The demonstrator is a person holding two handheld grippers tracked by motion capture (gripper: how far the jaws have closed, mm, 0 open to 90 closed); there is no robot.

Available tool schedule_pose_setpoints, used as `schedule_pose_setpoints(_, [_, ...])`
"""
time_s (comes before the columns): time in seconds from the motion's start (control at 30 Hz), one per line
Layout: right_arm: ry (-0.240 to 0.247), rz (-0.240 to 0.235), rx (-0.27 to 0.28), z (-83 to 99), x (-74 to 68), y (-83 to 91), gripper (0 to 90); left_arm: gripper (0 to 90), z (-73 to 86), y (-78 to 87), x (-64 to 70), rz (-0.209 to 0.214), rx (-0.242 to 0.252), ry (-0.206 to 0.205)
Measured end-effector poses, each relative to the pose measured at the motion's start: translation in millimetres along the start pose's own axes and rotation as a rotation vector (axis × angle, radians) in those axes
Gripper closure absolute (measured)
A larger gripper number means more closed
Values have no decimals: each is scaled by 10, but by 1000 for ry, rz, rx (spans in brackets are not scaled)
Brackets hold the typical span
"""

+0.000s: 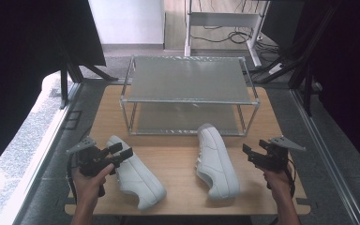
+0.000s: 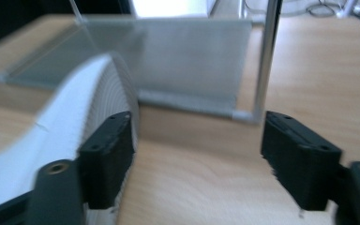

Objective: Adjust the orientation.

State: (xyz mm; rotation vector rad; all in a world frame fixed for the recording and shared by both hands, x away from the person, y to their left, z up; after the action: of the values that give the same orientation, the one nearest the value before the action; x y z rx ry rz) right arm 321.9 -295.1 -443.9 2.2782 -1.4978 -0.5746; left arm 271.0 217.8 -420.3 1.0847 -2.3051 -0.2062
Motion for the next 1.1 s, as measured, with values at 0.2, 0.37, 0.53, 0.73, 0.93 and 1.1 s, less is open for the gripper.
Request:
schedule_pose_setpoints(0.2, [-30, 2, 10, 20, 46, 38, 287, 367, 2, 25, 51, 0, 49, -20])
schedule_pose_setpoints(0.37, [-37, 42, -7, 22, 50, 11, 267, 387, -9, 29, 127, 48, 77, -39])
schedule_pose_setpoints(0.53, [-22, 31, -33, 33, 18, -46, 265, 449, 4, 8, 155, 68, 62, -51])
schedule_pose_setpoints(0.73, [38, 100, -44, 21, -81, -62, 248, 628, 10, 26, 167, 115, 45, -56])
schedule_pose_setpoints(0.93, [56, 62, -43, 24, -115, -55, 232, 810, 31, 185, -70, 2, -8, -48])
schedule_pose_setpoints(1.1, [69, 55, -54, 24, -122, -101, 239, 889, 104, 352, -292, -39, 19, 30])
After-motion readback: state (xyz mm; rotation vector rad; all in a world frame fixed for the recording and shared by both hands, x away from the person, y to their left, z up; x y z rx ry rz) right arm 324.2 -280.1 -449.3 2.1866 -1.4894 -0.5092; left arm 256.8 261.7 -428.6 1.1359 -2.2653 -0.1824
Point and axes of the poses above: each handheld gripper's, and its own axes: y roughly backward along the jaws, z roughly out of its underside, x roughly to its right, the point moved 2 cm from there along -y, roughly forward along the jaws, and after that the axes turned 2 degrees about -z, right-handed, at the moved point
